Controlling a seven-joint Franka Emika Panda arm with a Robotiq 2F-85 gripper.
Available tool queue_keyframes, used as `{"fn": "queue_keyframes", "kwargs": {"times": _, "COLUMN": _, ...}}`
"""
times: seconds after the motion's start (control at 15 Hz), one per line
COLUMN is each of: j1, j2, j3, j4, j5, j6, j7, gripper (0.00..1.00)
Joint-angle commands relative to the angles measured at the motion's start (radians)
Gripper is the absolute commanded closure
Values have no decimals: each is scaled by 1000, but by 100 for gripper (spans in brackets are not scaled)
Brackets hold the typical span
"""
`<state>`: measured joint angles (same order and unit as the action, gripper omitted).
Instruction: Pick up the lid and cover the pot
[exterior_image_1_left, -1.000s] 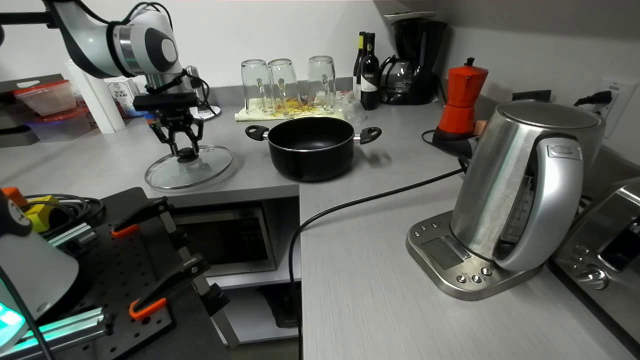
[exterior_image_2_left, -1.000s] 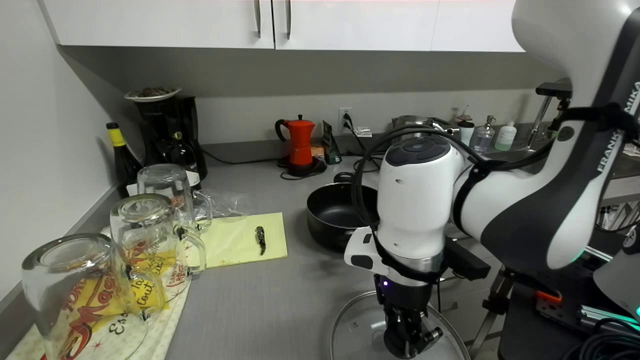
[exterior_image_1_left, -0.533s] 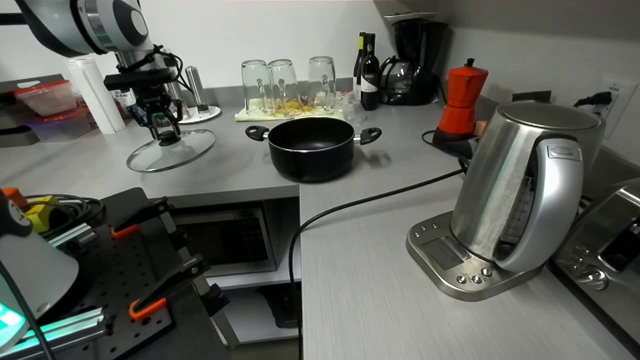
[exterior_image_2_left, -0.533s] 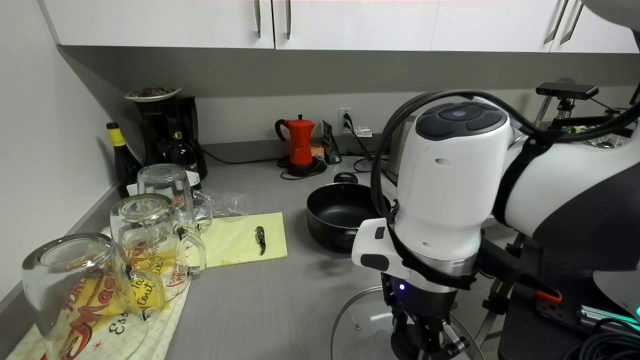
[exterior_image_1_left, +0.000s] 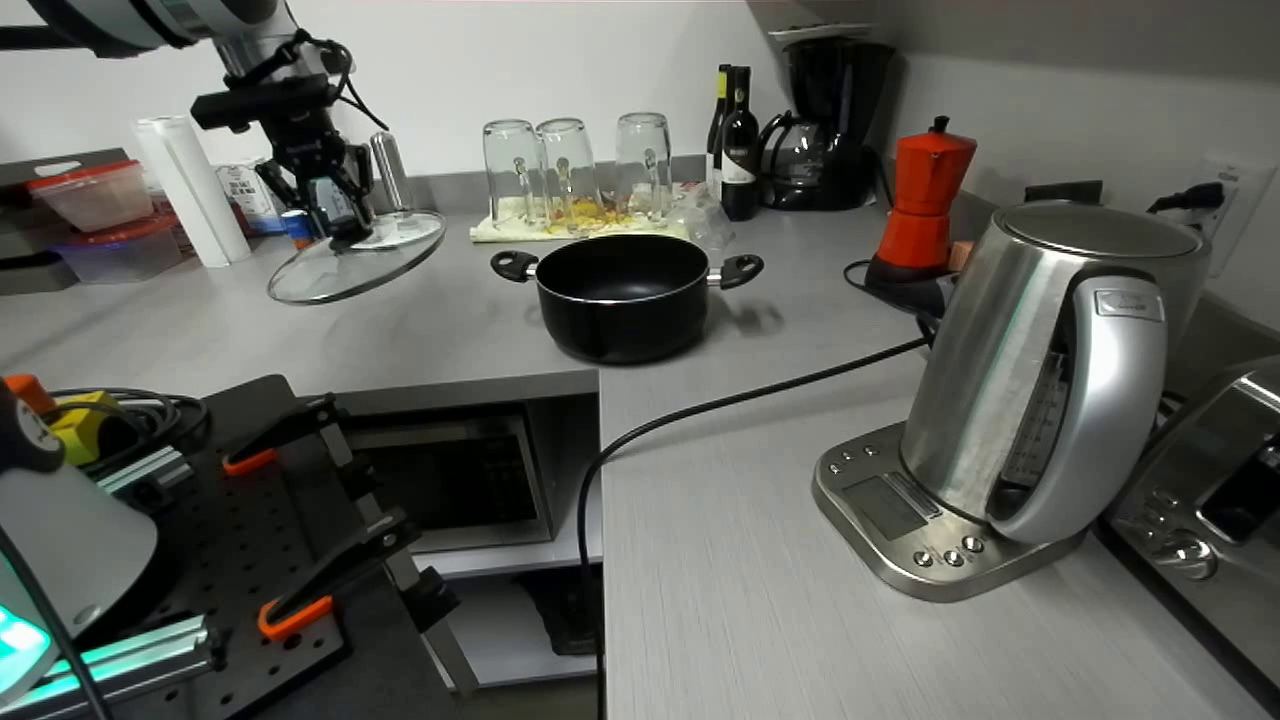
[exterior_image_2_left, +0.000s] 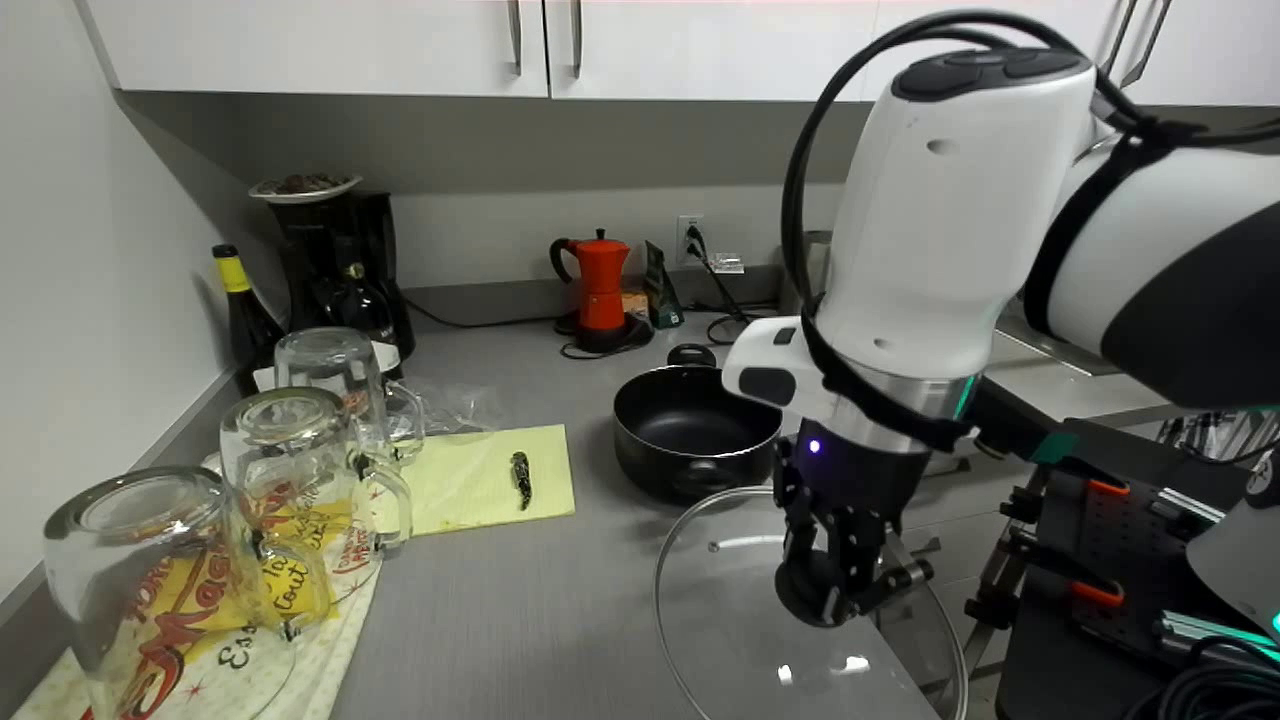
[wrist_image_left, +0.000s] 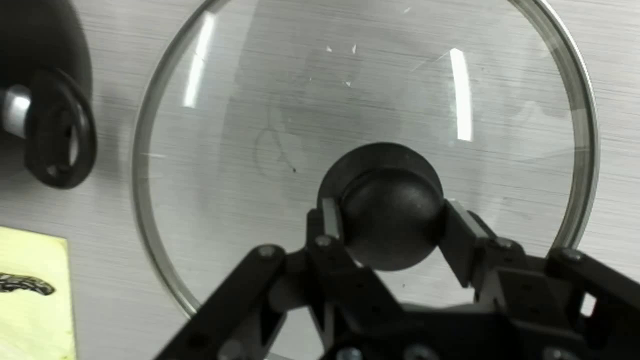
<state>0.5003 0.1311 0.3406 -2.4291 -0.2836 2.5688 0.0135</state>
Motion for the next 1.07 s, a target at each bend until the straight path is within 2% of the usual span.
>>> {"fn": "queue_keyframes", "kwargs": {"times": 0.0, "j1": -72, "j2": -157, "j3": 9, "j4": -80, "j5": 89, "j6": 0, "j7": -20, "gripper": 75}}
{"fn": "queue_keyframes", "kwargs": {"times": 0.4, "j1": -177, "j2": -272, "j3": -55, "j4": -110, "j5": 219, "j6": -21, "j7": -90, "gripper": 75}}
{"fn": "queue_keyframes", "kwargs": {"times": 0.67, "j1": -230, "j2": -308, "j3": -115, "j4": -91, "j5": 245, "j6": -58, "j7": -142, "gripper": 75}}
{"fn": "queue_keyframes", "kwargs": {"times": 1.0, "j1": -289, "j2": -300, "j3": -195, "j4": -14, "j5": 258, "j6": -146, "j7": -235, "gripper": 75}}
